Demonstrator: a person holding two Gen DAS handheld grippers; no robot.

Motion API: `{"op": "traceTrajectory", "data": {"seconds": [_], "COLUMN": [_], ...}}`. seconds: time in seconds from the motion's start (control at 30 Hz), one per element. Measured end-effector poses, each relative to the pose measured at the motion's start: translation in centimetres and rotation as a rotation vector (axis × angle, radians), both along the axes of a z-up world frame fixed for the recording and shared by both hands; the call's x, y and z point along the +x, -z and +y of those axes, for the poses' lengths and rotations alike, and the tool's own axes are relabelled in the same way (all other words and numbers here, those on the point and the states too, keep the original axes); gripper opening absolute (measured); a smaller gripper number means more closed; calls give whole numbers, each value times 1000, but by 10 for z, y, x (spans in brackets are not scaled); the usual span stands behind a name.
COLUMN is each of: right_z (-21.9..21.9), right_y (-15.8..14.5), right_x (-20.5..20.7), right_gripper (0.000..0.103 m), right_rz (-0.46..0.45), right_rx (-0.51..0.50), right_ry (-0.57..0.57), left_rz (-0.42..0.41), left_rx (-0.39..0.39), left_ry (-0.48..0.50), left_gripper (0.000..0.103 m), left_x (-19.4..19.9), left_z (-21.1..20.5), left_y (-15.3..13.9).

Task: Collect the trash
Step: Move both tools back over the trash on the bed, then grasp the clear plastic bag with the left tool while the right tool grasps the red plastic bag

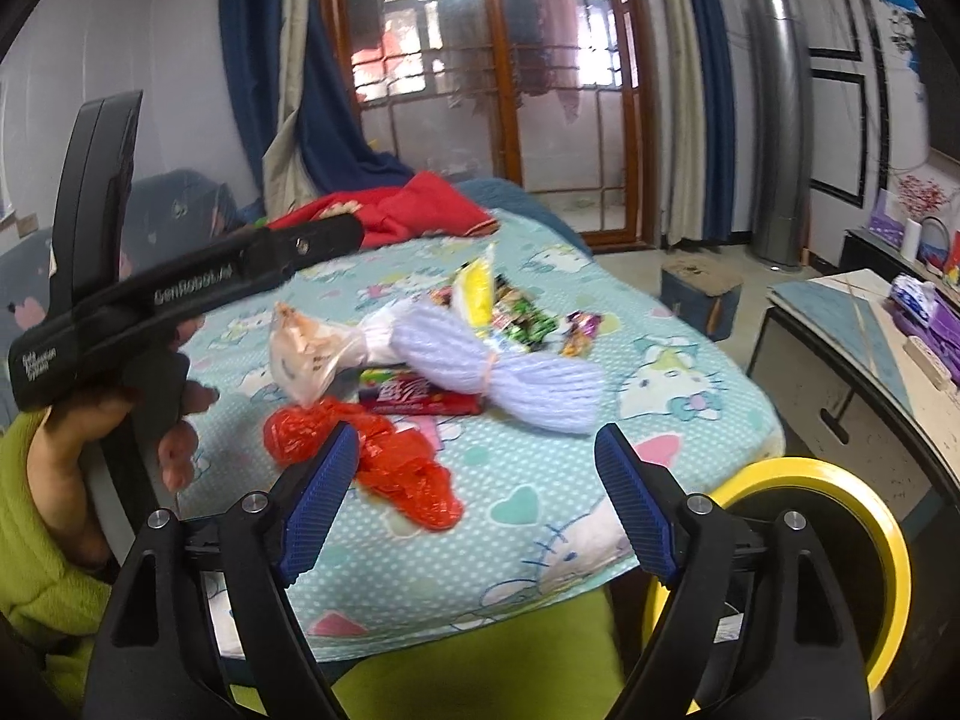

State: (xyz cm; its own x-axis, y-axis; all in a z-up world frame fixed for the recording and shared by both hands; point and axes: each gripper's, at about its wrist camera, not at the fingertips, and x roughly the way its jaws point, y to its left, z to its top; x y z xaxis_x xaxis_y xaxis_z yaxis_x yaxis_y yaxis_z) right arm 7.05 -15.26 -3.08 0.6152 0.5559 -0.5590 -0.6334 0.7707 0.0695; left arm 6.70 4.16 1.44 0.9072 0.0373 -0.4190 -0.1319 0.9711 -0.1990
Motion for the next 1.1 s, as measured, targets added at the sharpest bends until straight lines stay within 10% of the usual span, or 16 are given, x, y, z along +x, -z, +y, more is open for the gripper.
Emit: {"op": "traceTrajectory", "data": {"seconds": [0.87, 1.1], "right_z": [79, 76], "right_y": [60, 70], "right_x": [25, 26], "right_gripper": [78, 51], "right_rz": [176, 219], "right_rx": [-157, -153], "right_ry": [-158, -168], "left_rz": [200, 220], "left_rx": [-193, -209], "left_ry": [-38, -44], "left_gripper": [92, 76], "left_x": [11, 13], "left_z": [67, 67], "left_y": [52, 57]}}
